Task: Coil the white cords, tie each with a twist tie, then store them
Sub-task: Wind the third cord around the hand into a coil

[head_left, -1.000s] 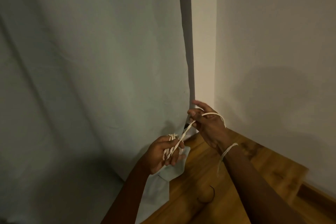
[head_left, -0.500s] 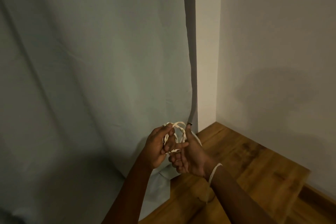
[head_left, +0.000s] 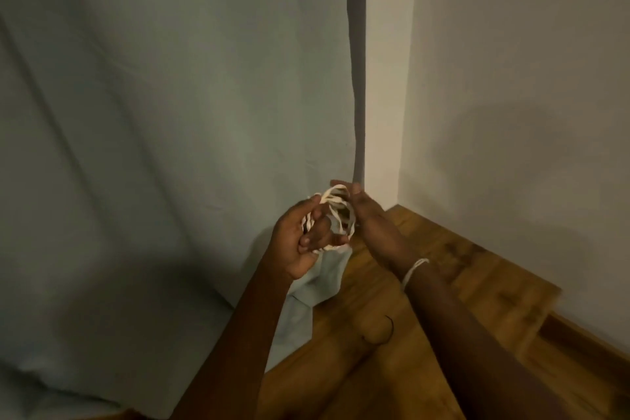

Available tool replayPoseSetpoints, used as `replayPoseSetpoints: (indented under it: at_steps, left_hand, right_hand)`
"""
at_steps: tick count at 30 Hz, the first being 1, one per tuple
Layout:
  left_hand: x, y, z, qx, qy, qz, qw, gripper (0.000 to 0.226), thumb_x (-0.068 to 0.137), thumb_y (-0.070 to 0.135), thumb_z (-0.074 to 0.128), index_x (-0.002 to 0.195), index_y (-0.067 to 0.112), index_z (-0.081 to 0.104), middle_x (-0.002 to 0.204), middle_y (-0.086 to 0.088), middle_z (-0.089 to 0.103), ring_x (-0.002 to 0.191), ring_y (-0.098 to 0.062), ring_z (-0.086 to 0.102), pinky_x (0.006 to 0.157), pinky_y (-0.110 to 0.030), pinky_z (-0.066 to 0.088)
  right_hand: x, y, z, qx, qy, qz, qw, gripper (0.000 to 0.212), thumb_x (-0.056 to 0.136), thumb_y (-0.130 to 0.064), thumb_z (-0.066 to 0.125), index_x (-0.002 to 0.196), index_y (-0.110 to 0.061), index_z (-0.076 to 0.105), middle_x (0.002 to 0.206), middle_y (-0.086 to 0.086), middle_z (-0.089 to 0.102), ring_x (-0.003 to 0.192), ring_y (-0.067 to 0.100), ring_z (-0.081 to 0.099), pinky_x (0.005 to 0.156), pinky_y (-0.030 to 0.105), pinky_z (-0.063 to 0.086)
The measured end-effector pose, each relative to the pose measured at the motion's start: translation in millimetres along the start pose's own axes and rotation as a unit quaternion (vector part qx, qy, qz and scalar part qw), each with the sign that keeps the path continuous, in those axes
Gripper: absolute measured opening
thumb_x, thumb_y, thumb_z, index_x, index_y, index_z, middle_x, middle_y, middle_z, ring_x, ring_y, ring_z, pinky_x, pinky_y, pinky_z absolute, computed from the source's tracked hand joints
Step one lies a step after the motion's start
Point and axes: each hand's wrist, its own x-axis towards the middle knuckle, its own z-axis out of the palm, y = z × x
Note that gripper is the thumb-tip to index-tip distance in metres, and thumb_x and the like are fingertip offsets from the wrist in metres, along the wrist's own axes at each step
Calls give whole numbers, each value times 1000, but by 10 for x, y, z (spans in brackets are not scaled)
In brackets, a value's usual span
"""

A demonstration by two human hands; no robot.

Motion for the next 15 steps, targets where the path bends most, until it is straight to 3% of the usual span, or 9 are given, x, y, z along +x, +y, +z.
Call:
replayPoseSetpoints:
  at_steps: [2, 4, 9, 12, 15]
  left_hand:
    - [29, -33, 43, -36, 11, 6, 999, 60, 102, 32, 26, 63, 16, 69, 34, 5, 47, 29, -4, 42, 62, -24, 52]
    - [43, -76, 31, -75, 1, 4, 997, 59, 102, 41, 31, 59, 14, 61, 34, 3, 46, 29, -6, 41, 59, -25, 52]
    - [109, -153, -22, -51, 28, 13, 998, 57, 98, 50, 36, 58, 15, 55, 34, 1, 43, 30, -8, 39, 54, -25, 49]
    - [167, -206, -70, 76, 104, 28, 991, 57, 98, 51, 41, 65, 8, 58, 38, -2, 47, 35, -14, 45, 54, -26, 46]
    - [199, -302, -25, 213, 204, 40, 955, 61, 96, 55, 40, 66, 5, 58, 46, -6, 55, 45, -18, 54, 58, -31, 51]
  right_hand:
    - [-19, 65, 98, 145, 6, 58, 988, 65, 89, -67, 32, 118, -23, 70, 117, 6, 74, 112, 20, 69, 100, 40, 53]
    - [-49, 60, 183, 215, 48, 85, 972, 68, 86, -67, 37, 112, -15, 72, 110, 12, 75, 107, 24, 71, 96, 39, 55]
    - [-63, 133, 250, 105, 112, 1, 988, 65, 93, -62, 35, 103, -10, 74, 89, 6, 78, 90, 19, 75, 83, 29, 59]
    - [-41, 239, 203, 12, 139, -87, 986, 46, 104, -39, 40, 90, -9, 72, 71, 0, 71, 71, 8, 69, 67, 18, 53]
    - [16, 311, 89, -25, 157, -101, 982, 42, 105, -32, 45, 77, -8, 67, 60, -1, 64, 57, 7, 61, 58, 19, 47]
